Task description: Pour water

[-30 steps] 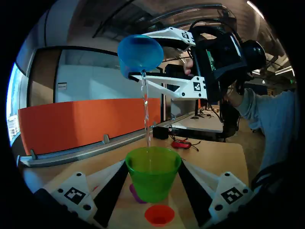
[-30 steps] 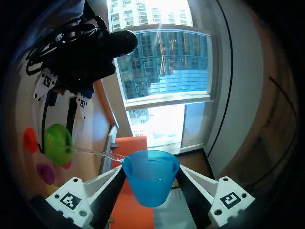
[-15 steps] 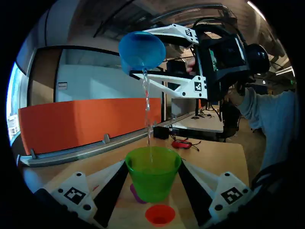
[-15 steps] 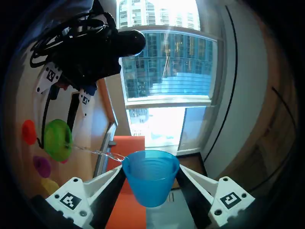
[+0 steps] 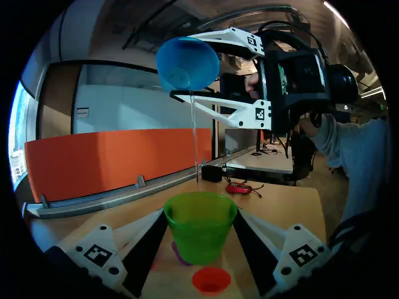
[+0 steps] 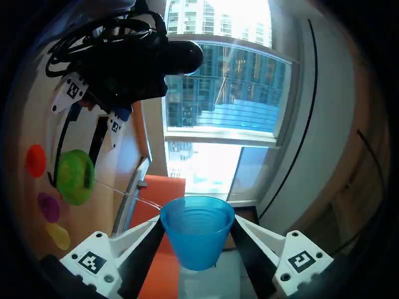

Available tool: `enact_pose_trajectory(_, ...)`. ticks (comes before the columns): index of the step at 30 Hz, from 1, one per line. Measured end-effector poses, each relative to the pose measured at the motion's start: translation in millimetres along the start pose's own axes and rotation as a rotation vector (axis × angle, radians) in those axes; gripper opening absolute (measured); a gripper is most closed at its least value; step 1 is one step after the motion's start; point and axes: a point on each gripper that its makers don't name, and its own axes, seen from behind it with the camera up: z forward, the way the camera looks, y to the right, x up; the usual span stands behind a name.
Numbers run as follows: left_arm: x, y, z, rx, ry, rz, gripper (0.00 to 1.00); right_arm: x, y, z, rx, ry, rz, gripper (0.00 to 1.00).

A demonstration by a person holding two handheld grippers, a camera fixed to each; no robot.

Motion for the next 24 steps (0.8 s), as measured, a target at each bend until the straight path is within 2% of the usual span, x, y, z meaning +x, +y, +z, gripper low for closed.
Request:
enact_pose_trajectory(6,-0.2,-2.6,0.8,0.004,0.000,-0.002,0.87,3.0,-4.3,-0.2,0.004,0.005,-0.031,0.91)
enact_pose_trajectory(15,1.5,-4.7,-0.2,0.007,0.005,-0.007,0.87,5.4,-6.1,-1.7,0.008,0.011,-0.018,0.90)
enact_pose_trajectory(18,1.3,-5.6,-0.8,0.009,0.006,-0.006,0.87,5.5,-6.0,-2.0,0.009,0.010,0.015,0.91)
enact_pose_trajectory(24,3.0,-7.3,-2.0,0.016,0.009,0.000,0.87,2.2,-8.3,-3.6,0.015,0.008,0.143,0.90)
